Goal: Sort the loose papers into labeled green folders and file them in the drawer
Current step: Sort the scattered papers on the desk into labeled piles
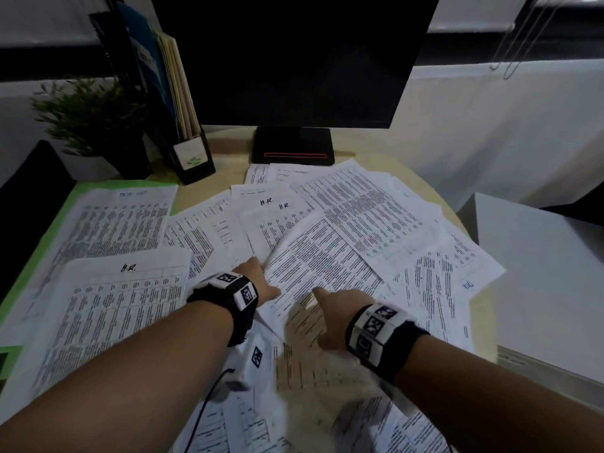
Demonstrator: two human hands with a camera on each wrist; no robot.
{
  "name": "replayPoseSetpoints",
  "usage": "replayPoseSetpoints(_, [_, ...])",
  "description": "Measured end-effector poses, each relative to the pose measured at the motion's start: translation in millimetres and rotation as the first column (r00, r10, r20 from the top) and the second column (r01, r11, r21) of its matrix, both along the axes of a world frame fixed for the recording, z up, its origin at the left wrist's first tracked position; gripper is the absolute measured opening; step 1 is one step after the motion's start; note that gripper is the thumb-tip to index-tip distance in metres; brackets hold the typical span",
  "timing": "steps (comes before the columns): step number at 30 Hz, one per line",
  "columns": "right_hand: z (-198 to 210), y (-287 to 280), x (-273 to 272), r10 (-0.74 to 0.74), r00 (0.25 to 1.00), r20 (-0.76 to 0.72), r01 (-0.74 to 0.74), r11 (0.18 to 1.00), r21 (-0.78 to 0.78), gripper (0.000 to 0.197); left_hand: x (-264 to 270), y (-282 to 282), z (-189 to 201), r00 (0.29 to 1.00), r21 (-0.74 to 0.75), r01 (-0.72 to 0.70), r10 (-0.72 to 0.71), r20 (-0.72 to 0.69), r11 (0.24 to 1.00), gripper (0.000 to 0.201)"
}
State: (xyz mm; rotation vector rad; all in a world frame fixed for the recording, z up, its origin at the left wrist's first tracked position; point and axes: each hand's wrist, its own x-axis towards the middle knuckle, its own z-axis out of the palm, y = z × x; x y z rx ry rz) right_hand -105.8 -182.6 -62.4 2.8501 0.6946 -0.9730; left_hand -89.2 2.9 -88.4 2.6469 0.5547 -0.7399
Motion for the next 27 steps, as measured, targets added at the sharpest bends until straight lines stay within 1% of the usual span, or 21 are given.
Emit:
replayPoseSetpoints(2, [5.7,-11.5,10.8,-0.157,0.985,-0.077,0.165,0.979,0.118,0.078,-1.6,-2.2,-0.8,1.0,-0.041,-0.005,0.004,-0.017,0.999,0.048])
replayPoseSetpoints(3, [6.5,-18.9,17.2,-0.227,0.97,-0.087,0.238,0.959,0.152,0.075,-2.7,-2.2,-1.5,1.0,-0.052,-0.006,0.005,-0.014,0.999,0.042])
replayPoseSetpoints(4, [7.8,-26.4,23.1,-0.275,0.959,-0.06,0.282,0.944,0.169,0.071,-4.7,-0.7,-1.7,1.0,-0.056,-0.012,0.011,-0.013,0.998,0.037])
replayPoseSetpoints(5, [7.8,-33.7,28.9,-0.304,0.953,0.001,0.3,0.94,0.162,0.07,-7.6,1.7,-0.3,1.0,-0.058,-0.023,0.022,-0.005,0.998,0.031])
replayPoseSetpoints(7, [2.1,-47.7,40.4,-0.336,0.936,0.107,0.324,0.939,0.118,0.072,-15.7,11.2,1.8,0.997,-0.058,-0.075,0.073,-0.034,0.995,0.023])
replayPoseSetpoints(9, [-2.8,-53.6,47.6,-0.368,0.927,0.073,0.363,0.929,0.078,0.071,-26.2,20.3,3.6,0.987,-0.048,-0.107,0.1,-0.124,0.993,0.026])
replayPoseSetpoints(11, [-4.4,-55.7,50.5,-0.361,0.932,0.025,0.359,0.932,0.053,0.066,-35.2,26.1,5.4,0.972,0.004,-0.048,0.048,-0.231,0.999,0.037])
replayPoseSetpoints(12, [-3.5,-56.3,50.9,-0.347,0.937,0.028,0.346,0.937,0.042,0.064,-37.8,27.5,7.5,0.97,0.038,-0.024,0.032,-0.242,0.999,0.044])
replayPoseSetpoints(14, [-2.3,-56.3,50.4,-0.323,0.945,0.049,0.322,0.946,0.028,0.065,-39.1,27.9,11.6,0.985,0.039,-0.046,0.052,-0.165,0.998,0.054])
replayPoseSetpoints(16, [-3.6,-54.3,46.7,-0.301,0.952,0.059,0.301,0.954,0.019,0.07,-37.2,22.4,15.2,0.996,-0.055,-0.084,0.083,-0.03,0.995,0.058])
replayPoseSetpoints(17, [-4.4,-53.1,44.2,-0.295,0.954,0.061,0.294,0.956,0.021,0.07,-34.8,18.3,17.5,0.993,-0.123,-0.115,0.119,0.022,0.986,0.055])
replayPoseSetpoints(18, [-5.1,-51.9,41.0,-0.29,0.955,0.059,0.289,0.957,0.029,0.068,-33.4,15.5,18.1,0.984,-0.188,-0.152,0.166,0.061,0.97,0.048])
replayPoseSetpoints(19, [-6.0,-52.1,38.2,-0.285,0.957,0.057,0.284,0.958,0.027,0.067,-33.7,13.7,19.6,0.972,-0.227,-0.182,0.209,0.103,0.957,0.036])
replayPoseSetpoints(20, [-6.6,-53.2,35.7,-0.281,0.958,0.057,0.28,0.96,0.021,0.066,-35.2,13.3,21.0,0.96,-0.234,-0.211,0.246,0.136,0.949,0.023])
replayPoseSetpoints(21, [-6.3,-54.9,34.2,-0.275,0.96,0.056,0.275,0.961,0.012,0.066,-37.2,14.8,21.4,0.949,-0.221,-0.233,0.271,0.161,0.947,0.015])
replayPoseSetpoints(22, [-5.7,-56.7,33.4,-0.272,0.961,0.053,0.272,0.962,0.013,0.067,-40.3,18.2,20.3,0.941,-0.211,-0.25,0.289,0.175,0.945,0.012])
replayPoseSetpoints(24, [-3.8,-59.6,34.5,-0.288,0.957,0.038,0.288,0.957,0.021,0.075,-45.4,23.3,19.7,0.929,-0.206,-0.277,0.316,0.191,0.938,0.014])
replayPoseSetpoints(27, [-2.9,-63.4,36.6,-0.351,0.935,0.046,0.35,0.936,0.027,0.085,-50.7,26.7,16.5,0.918,-0.231,-0.301,0.347,0.193,0.925,0.022])
